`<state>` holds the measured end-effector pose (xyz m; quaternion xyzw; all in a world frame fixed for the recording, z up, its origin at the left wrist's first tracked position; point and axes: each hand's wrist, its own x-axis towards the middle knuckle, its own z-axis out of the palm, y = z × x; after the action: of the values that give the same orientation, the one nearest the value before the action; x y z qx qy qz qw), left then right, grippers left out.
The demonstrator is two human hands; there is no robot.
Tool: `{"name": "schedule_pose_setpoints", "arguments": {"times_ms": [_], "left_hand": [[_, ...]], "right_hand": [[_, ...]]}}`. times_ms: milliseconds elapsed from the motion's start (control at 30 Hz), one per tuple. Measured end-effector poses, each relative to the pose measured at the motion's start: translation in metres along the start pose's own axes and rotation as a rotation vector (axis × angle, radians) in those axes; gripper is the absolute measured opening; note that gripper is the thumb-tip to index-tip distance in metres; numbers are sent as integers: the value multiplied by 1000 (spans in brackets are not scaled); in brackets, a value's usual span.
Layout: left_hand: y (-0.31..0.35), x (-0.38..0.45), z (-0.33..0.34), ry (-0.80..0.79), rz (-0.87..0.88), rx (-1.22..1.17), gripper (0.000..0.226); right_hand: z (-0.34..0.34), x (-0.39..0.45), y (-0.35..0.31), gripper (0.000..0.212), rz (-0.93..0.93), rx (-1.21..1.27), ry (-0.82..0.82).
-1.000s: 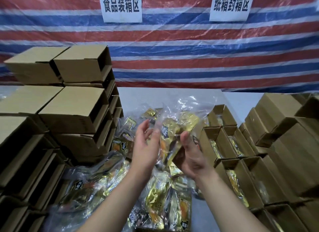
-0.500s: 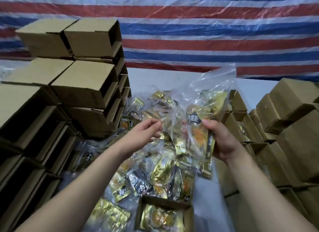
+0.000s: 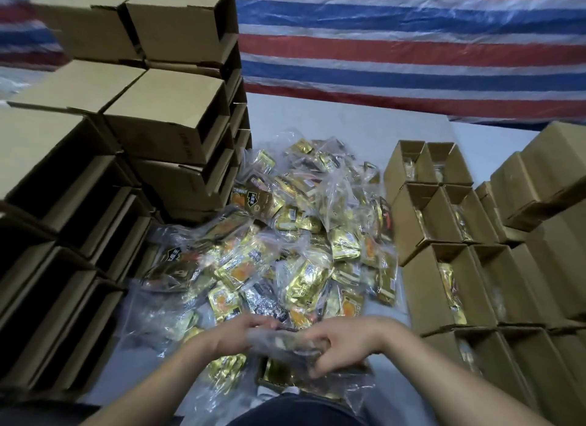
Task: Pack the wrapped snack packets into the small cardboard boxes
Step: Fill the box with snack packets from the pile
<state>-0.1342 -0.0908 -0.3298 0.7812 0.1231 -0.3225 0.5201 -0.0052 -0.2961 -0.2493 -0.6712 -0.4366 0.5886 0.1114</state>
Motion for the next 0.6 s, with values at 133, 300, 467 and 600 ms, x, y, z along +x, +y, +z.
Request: {"name": "schedule_pose_setpoints", "arguments": {"times_ms": [133,300,467,600], "left_hand": [[-12,9,1,60,-30,-3,35],[-25,20,11,138,24,-30,31],[-28,20,16,184,56,-48,32],[-30,20,18,202,66,-108,25]], "right_hand": [[23,28,12,21,143,-155,-90],[59,67,20,61,255,-283,117],[79,90,34,83,323,-389,185],[66,77,32,86,287,-31,163]]}}
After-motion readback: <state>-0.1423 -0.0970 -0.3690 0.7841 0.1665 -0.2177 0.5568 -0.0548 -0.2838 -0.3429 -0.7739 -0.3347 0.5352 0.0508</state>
